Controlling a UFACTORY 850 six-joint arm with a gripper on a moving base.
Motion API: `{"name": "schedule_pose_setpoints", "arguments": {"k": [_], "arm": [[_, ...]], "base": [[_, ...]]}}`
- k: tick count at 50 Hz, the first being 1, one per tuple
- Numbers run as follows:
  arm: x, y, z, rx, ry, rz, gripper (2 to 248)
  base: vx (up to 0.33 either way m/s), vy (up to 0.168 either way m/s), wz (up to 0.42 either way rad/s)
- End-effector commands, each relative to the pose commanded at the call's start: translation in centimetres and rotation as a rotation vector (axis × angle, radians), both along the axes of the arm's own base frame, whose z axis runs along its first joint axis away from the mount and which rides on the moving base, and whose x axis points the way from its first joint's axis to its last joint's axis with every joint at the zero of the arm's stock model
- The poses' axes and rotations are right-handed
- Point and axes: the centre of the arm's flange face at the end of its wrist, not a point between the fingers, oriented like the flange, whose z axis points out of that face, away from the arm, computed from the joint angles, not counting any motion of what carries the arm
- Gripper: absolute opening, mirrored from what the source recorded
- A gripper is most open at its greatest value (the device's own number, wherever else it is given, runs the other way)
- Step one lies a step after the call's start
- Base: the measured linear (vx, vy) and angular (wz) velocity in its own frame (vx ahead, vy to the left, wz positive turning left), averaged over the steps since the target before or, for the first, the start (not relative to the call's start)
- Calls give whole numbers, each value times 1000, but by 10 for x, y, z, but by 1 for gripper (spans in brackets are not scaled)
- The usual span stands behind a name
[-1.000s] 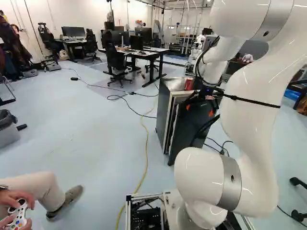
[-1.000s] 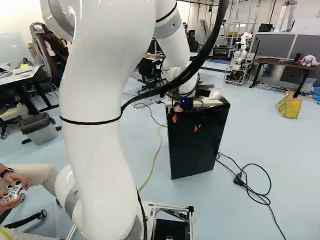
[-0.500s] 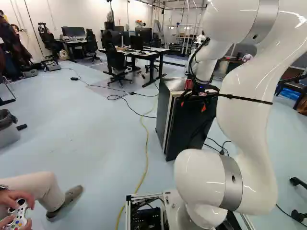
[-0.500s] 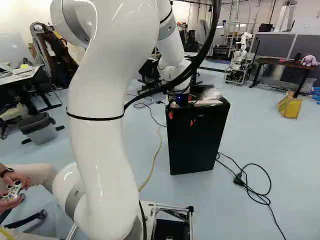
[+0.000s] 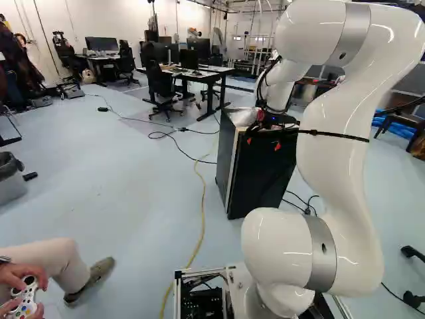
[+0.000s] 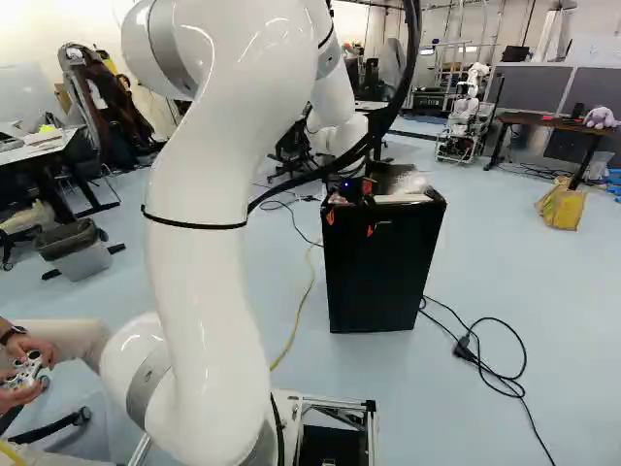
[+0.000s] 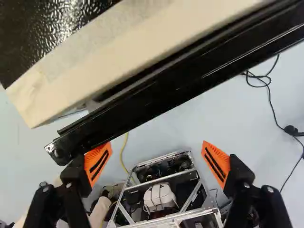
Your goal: Grab a drink from the fridge
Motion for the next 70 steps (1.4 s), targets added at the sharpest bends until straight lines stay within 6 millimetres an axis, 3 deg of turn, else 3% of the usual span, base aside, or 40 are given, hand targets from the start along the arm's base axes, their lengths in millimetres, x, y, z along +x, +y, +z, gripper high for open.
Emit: {"name": "schedule_pose_setpoints", "arguments": {"k": [15,29,70], "arm": [[17,1,0,-5,-14,11,247],[18,1,0,-5,-15,12,247],[-40,23,0,-21,-41,13,247]], "base": [[0,0,0],[0,0,0],[0,0,0]]}}
